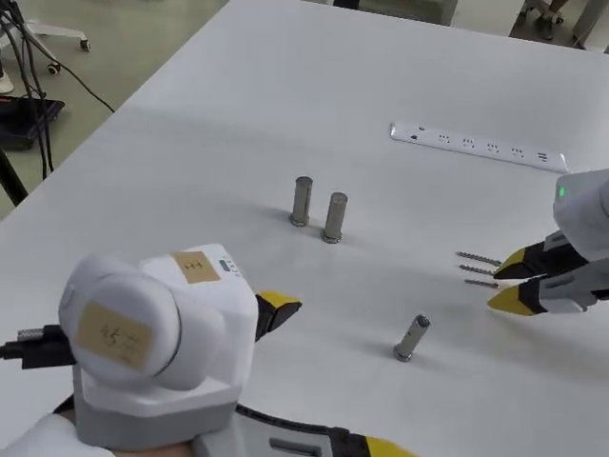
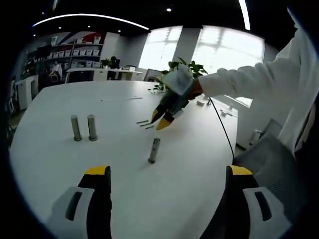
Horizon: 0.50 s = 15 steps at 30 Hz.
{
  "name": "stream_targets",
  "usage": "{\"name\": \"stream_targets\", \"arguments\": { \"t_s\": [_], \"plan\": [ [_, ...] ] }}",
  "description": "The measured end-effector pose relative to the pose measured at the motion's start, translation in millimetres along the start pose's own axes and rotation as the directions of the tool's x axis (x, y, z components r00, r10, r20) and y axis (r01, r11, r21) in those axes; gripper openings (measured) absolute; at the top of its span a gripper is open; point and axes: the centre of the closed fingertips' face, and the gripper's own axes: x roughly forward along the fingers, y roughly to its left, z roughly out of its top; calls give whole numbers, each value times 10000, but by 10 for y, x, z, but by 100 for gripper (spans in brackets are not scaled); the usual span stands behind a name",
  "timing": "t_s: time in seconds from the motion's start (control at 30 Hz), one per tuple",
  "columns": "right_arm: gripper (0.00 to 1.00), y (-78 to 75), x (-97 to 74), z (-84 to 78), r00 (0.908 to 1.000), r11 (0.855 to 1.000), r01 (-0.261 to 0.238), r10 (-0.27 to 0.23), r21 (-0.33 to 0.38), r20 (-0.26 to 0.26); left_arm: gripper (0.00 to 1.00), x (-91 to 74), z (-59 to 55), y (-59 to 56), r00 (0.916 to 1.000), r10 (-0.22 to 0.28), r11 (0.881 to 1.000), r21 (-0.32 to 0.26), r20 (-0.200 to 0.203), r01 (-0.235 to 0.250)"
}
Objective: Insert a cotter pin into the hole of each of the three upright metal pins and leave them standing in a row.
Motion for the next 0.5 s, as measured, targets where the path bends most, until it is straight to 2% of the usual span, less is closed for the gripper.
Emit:
{"name": "stream_targets", "arguments": {
  "t_s": [0.07, 0.17, 0.33, 0.5],
  "plan": [
    [16, -8, 14, 24, 10000, 10000, -45, 45, -74, 43, 95, -1, 12, 2, 10000, 9, 10000, -37, 63, -9],
    [14, -44, 52, 11, 9998, 9993, 0, -8, -368, -209, 94, -3, 22, 10, 9999, 10, 10000, -77, 108, -9],
    [10, -79, 97, -56, 9986, 9991, -107, 85, -416, -530, 94, -18, 28, 36, 9998, 144, 9999, -68, 161, -143],
    [6, -89, 105, -66, 9982, 9988, -137, 109, -465, -596, 94, -29, 30, 55, 9996, 193, 9997, -126, 212, -190]
  ]
}}
